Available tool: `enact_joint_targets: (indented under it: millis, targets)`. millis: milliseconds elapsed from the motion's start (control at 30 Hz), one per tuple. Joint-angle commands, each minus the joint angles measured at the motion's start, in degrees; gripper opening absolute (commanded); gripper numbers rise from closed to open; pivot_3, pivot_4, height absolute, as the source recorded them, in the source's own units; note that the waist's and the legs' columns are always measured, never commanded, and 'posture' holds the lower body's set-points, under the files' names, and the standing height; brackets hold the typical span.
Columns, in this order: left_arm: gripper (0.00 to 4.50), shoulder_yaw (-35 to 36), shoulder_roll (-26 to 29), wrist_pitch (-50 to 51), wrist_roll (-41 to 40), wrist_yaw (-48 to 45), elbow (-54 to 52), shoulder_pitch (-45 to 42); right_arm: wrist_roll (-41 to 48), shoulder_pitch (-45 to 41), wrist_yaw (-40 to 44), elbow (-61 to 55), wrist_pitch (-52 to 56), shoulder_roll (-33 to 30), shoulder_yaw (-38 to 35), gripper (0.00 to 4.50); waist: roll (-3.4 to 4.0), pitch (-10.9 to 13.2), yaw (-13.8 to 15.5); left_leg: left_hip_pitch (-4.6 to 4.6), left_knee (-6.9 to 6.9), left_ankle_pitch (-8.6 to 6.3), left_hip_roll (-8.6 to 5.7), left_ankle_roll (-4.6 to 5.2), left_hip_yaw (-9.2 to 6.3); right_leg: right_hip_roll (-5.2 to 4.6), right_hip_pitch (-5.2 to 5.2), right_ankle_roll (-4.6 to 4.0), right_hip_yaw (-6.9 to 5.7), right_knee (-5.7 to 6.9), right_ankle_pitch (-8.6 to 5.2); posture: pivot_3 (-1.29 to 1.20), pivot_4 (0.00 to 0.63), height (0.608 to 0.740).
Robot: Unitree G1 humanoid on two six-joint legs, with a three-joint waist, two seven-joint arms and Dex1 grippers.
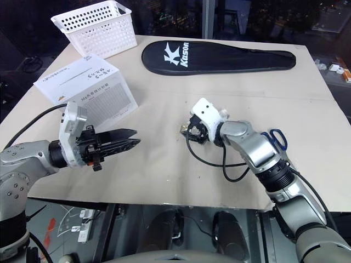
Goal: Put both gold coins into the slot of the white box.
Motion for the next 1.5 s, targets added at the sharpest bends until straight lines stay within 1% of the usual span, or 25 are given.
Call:
enact_joint_targets:
  millis: [33, 167, 267, 300, 333, 700, 800, 833, 867, 1133, 1200, 1267, 1367, 1433, 1500]
  targets:
    - [1.72, 0.8, 0.8, -1.8, -2.0, 1.8, -2.9, 0.1, -1.9, -1.7, 1.3, 0.5, -1.5, 0.8, -1.0, 3.11, 0.00, 0.0, 0.0, 0.00, 0.00, 0.00, 0.00, -0.01, 0.00, 0.00, 0.00, 0.00, 0.00, 0.00, 0.00, 0.00, 0.150, 0.740]
    - [1.72, 0.1, 1.1, -2.3, -2.9, 3.6, -3.5, 0.2, -3.6, -2.2, 2.1, 2.7, -2.3, 2.1, -1.3, 3.11, 0.01, 0.0, -0.1, 0.01, -0.02, 0.00, 0.00, -0.01, -0.01, 0.01, 0.00, 0.00, -0.01, 0.00, 0.00, 0.00, 0.150, 0.740]
    - [1.72, -0.3, 1.4, -2.7, -3.4, 4.7, -3.7, 0.1, -4.7, -2.7, 2.6, 4.6, -2.7, 3.0, -1.7, 2.40, 0.01, 0.0, -0.1, 0.01, -0.02, 0.00, 0.00, -0.01, -0.01, 0.03, -0.01, 0.00, -0.01, 0.01, 0.00, 0.00, 0.150, 0.740]
    - [1.72, -0.4, 1.5, -2.7, -3.6, 5.1, -3.8, 0.0, -5.1, -2.9, 2.8, 5.0, -2.9, 3.1, -1.7, 2.05, 0.02, 0.0, -0.1, 0.01, -0.03, 0.00, 0.00, -0.01, -0.01, 0.03, -0.01, 0.00, -0.01, 0.01, 0.00, 0.00, 0.150, 0.740]
    - [1.72, -0.5, 1.6, -2.7, -3.9, 5.4, -3.9, 0.0, -5.5, -3.0, 3.0, 5.4, -3.0, 3.3, -1.7, 1.56, 0.02, 0.0, -0.1, 0.01, -0.03, 0.00, 0.00, -0.01, -0.01, 0.03, -0.01, 0.00, -0.01, 0.00, 0.00, 0.00, 0.150, 0.740]
    - [1.72, -1.2, 2.4, -3.5, -5.6, 8.2, -4.3, 0.1, -7.9, -3.3, 4.3, 7.6, -4.0, 4.9, -2.4, 1.56, 0.02, 0.0, -0.1, 0.01, -0.06, 0.02, 0.00, -0.05, -0.01, 0.03, -0.02, -0.01, -0.01, -0.01, 0.00, 0.00, 0.150, 0.740]
    - [1.72, -1.5, 2.5, -3.8, -5.8, 8.6, -4.1, 0.2, -8.3, -3.3, 4.7, 7.9, -4.2, 5.0, -2.7, 0.68, 0.02, 0.0, -0.1, 0.00, -0.07, 0.02, 0.00, -0.05, 0.00, 0.03, -0.02, -0.01, -0.01, -0.02, 0.00, 0.00, 0.150, 0.740]
    - [1.72, -1.6, 2.6, -3.9, -5.8, 8.7, -4.0, 0.2, -8.4, -3.3, 4.8, 8.0, -4.2, 5.1, -2.7, 0.22, 0.02, 0.0, -0.1, 0.00, -0.07, 0.02, 0.00, -0.05, 0.00, 0.03, -0.02, -0.01, -0.01, -0.02, 0.00, 0.00, 0.150, 0.740]
    - [1.72, -1.6, 2.6, -4.0, -5.9, 8.8, -3.8, 0.2, -8.4, -3.3, 5.0, 8.0, -4.2, 5.2, -2.8, 0.09, 0.02, 0.0, -0.1, 0.00, -0.07, 0.02, 0.00, -0.05, 0.00, 0.03, -0.02, -0.01, -0.01, -0.02, -0.01, 0.00, 0.150, 0.740]
    - [1.72, -1.8, 2.2, -3.4, -8.0, 9.9, -2.5, -0.5, -7.7, -3.0, 6.2, 5.8, -3.2, 4.8, -3.8, 0.09, 0.03, 0.0, -0.1, 0.00, -0.08, 0.02, 0.00, -0.05, 0.00, 0.02, -0.03, -0.01, -0.01, -0.02, -0.01, 0.00, 0.150, 0.740]
    - [1.72, -1.6, 1.9, -1.9, -10.2, 10.7, -1.1, -1.5, -4.4, -2.9, 6.9, 2.8, -1.2, 4.8, -7.4, 0.09, 0.06, 0.0, 0.0, 0.00, -0.08, 0.02, 0.00, -0.05, 0.00, 0.02, -0.03, -0.01, -0.01, -0.02, -0.01, 0.00, 0.150, 0.740]
    - [1.72, -2.1, 2.1, -1.4, -11.6, 10.6, 0.5, -2.7, 2.2, -2.4, 9.5, -2.2, 2.3, 4.6, -12.3, 0.09, 0.06, 0.0, 0.0, -0.01, -0.08, 0.02, 0.00, -0.05, -0.01, 0.01, -0.03, 0.00, -0.02, -0.02, 0.00, 0.00, 0.150, 0.740]
    - [1.72, -3.1, 2.1, -0.8, -13.3, 10.6, 2.3, -5.1, 9.8, -1.9, 12.3, -7.8, 6.8, 4.4, -17.0, 0.09, 0.05, 0.0, 0.0, -0.02, -0.09, -0.01, 0.00, 0.01, -0.02, 0.01, -0.02, 0.00, -0.04, -0.03, 0.00, 0.00, 0.150, 0.740]
    - [1.72, -3.4, 1.3, 1.6, -17.3, 11.2, 4.1, -8.1, 15.4, -2.1, 13.2, -11.7, 10.5, 4.4, -19.9, 0.09, 0.06, 0.0, 0.1, -0.01, -0.10, -0.04, 0.00, 0.04, -0.02, 0.02, -0.01, 0.00, -0.03, -0.04, 0.00, 0.00, 0.150, 0.740]
    - [1.21, -4.5, 0.5, 2.6, -19.4, 11.8, 5.6, -11.3, 20.2, -2.5, 13.1, -14.8, 14.2, 4.5, -22.0, 0.00, 0.05, 0.0, 0.0, -0.01, -0.10, -0.06, 0.00, 0.08, -0.04, 0.02, -0.01, 0.00, -0.06, -0.03, 0.00, 0.00, 0.150, 0.740]
